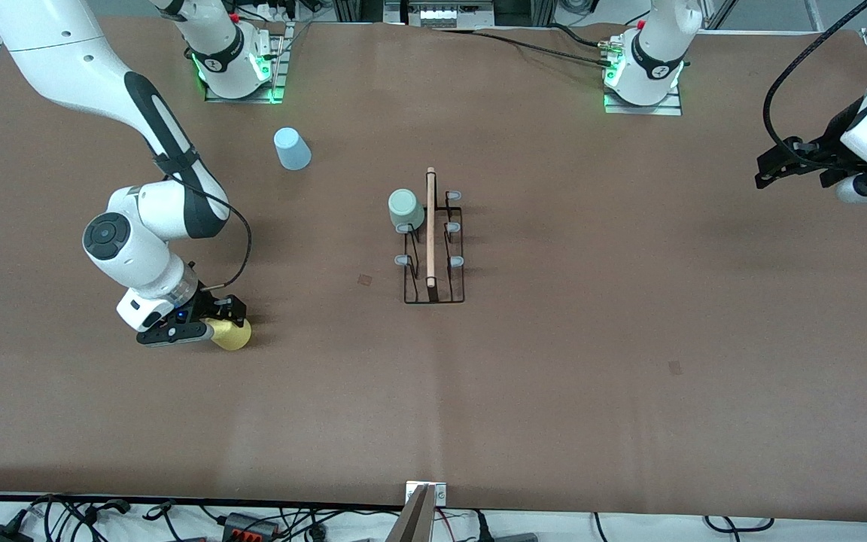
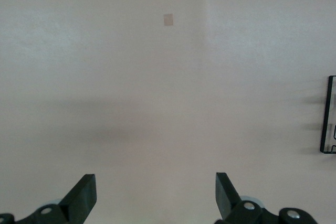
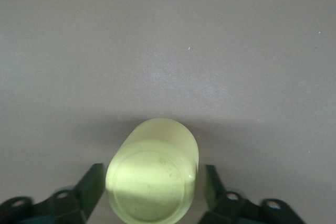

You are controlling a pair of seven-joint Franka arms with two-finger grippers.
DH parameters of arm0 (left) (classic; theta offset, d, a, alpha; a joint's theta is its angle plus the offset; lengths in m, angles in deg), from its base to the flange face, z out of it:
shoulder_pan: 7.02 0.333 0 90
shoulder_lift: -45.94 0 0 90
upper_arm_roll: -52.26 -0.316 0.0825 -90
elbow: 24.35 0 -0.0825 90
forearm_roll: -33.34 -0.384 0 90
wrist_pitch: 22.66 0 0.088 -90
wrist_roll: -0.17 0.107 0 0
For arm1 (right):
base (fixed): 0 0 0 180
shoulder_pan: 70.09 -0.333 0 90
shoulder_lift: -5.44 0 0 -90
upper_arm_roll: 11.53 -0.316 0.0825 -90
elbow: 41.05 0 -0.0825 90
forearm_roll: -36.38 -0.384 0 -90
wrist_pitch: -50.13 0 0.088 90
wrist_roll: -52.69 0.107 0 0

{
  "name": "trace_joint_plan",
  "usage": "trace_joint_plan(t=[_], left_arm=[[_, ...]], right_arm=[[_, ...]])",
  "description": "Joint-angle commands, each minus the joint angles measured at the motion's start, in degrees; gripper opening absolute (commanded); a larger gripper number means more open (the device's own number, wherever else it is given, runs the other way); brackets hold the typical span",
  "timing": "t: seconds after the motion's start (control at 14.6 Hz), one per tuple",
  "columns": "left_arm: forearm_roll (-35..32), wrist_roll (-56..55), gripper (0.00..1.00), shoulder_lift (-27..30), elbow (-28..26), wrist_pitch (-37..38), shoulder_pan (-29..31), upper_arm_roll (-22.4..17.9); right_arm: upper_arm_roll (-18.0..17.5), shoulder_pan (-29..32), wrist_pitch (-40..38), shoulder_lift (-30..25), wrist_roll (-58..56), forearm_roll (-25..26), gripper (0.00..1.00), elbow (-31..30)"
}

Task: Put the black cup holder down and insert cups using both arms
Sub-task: 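Carry the yellow cup with the right gripper onto a rack peg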

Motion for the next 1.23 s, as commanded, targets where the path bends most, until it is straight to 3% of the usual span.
trace_joint_plan(t=[0.0, 0.07, 0.21, 0.41, 0.69, 0.96, 1.17], left_arm=[[-0.3, 0.8, 1.0, -0.7, 1.3, 0.1, 0.0, -0.1], [-0.3, 0.8, 1.0, -0.7, 1.3, 0.2, 0.0, -0.1], [-0.3, 0.8, 1.0, -0.7, 1.3, 0.2, 0.0, -0.1], [-0.3, 0.8, 1.0, -0.7, 1.3, 0.2, 0.0, -0.1], [-0.3, 0.8, 1.0, -0.6, 1.3, 0.3, 0.0, -0.1], [-0.3, 0.8, 1.0, -0.6, 1.3, 0.3, 0.0, -0.1], [-0.3, 0.7, 1.0, -0.6, 1.3, 0.3, 0.0, -0.1]], right_arm=[[0.3, -0.1, 0.7, 0.3, -0.9, 0.7, 0.44, 0.4], [0.3, -0.2, 0.6, 0.1, -1.0, 0.8, 0.32, 0.4], [0.3, -0.4, 0.4, -1.0, -1.3, 0.9, 0.21, 0.6], [0.0, -3.6, -5.7, -6.3, 0.7, -0.3, 0.2, 0.7], [-2.5, -9.5, -16.6, -12.8, 17.8, -0.5, 0.19, 2.9], [-3.8, -21.8, -25.2, -10.1, 40.4, 0.5, 0.18, 12.7], [-3.7, -26.5, -30.0, -5.5, 48.5, 0.4, 0.18, 22.0]])
